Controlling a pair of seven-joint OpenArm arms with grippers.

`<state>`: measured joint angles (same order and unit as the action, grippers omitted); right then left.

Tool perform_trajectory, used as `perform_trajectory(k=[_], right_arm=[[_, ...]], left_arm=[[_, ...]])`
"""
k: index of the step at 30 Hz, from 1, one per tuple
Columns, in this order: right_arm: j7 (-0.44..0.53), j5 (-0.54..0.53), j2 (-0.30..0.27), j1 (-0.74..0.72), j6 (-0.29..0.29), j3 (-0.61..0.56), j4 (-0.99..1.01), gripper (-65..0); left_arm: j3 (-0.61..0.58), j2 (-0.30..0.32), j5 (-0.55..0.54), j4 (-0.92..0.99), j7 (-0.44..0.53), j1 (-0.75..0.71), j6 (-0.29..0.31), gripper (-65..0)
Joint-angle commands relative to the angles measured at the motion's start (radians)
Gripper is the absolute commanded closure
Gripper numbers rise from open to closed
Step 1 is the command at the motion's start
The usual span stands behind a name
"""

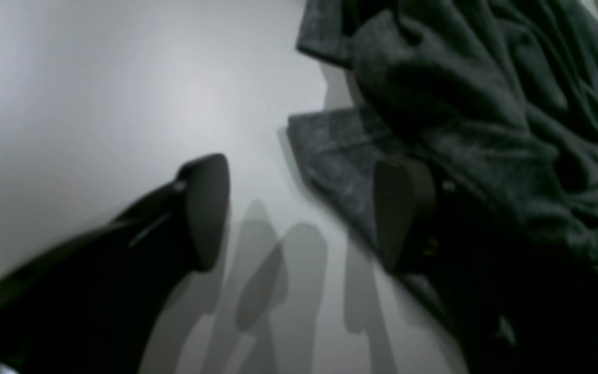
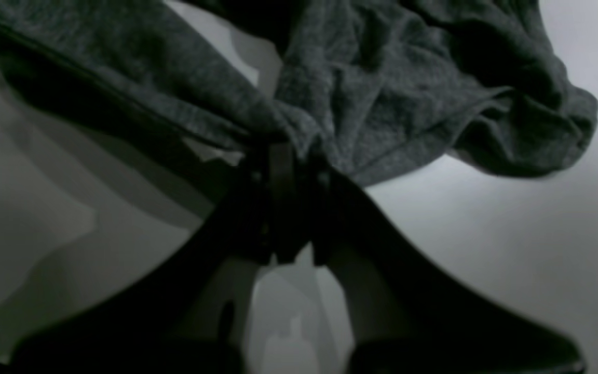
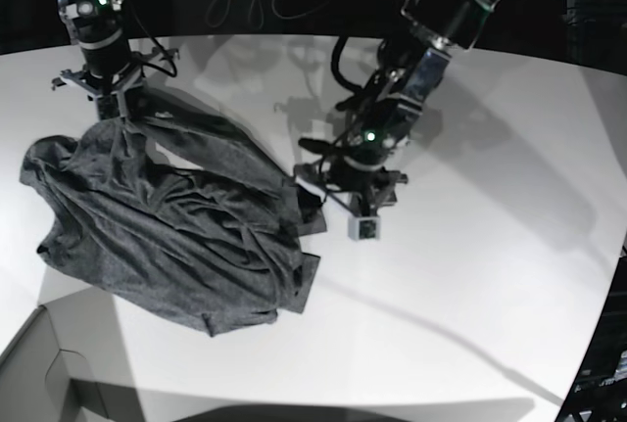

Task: Layout the t-shirt on the table in an organized manner, then fold the t-shirt properly
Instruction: 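Grasp a shirt edge with the left gripper and stretch it from the right gripper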

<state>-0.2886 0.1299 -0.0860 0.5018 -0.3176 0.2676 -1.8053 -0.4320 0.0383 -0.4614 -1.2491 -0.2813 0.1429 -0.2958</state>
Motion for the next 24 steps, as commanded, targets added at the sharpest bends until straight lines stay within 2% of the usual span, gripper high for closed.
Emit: perform_trajectory(k=[1,7,10,12,17,18,21,24], right_arm=[[0.024,-0.008,-0.007,0.004,0.005,0.003,-0.021,-0.8],[0.024,-0.009,-0.007,0.022,0.005,0.003,-0.038,-0.8],[0.024,-0.009,-0.007,0.024,0.005,0.003,-0.046,-0.8],[0.024,-0.009,-0.007,0.024,0.005,0.005,-0.046,-0.8],[0.024,-0.009,0.004,0.022,0.005,0.038,-0.046,-0.7],[0.024,-0.009,0.012,0.022,0.005,0.048,-0.046,-0.7],[0.024,-0.009,0.022,0.018,0.005,0.069,-0.061,-0.7],[0.024,-0.009,0.022,0.018,0.005,0.069,-0.075,-0.7]], left_arm=[[0.002,-0.021,0.005,-0.001,0.021,0.028,0.0,-42.3],[0.0,-0.079,0.006,0.09,0.018,0.076,0.0,-42.1],[0.0,-0.082,0.006,0.139,0.017,0.083,0.0,-40.6],[0.0,-0.077,0.006,0.156,0.02,0.09,0.0,-31.7],[0.0,-0.076,0.006,0.248,0.017,0.113,0.0,-3.4],[0.0,-0.077,0.006,0.279,0.015,0.123,0.0,0.0],[-0.001,-0.079,0.006,0.335,0.015,0.145,0.0,-0.4],[-0.001,-0.053,0.006,0.259,0.009,0.134,0.0,-0.2]])
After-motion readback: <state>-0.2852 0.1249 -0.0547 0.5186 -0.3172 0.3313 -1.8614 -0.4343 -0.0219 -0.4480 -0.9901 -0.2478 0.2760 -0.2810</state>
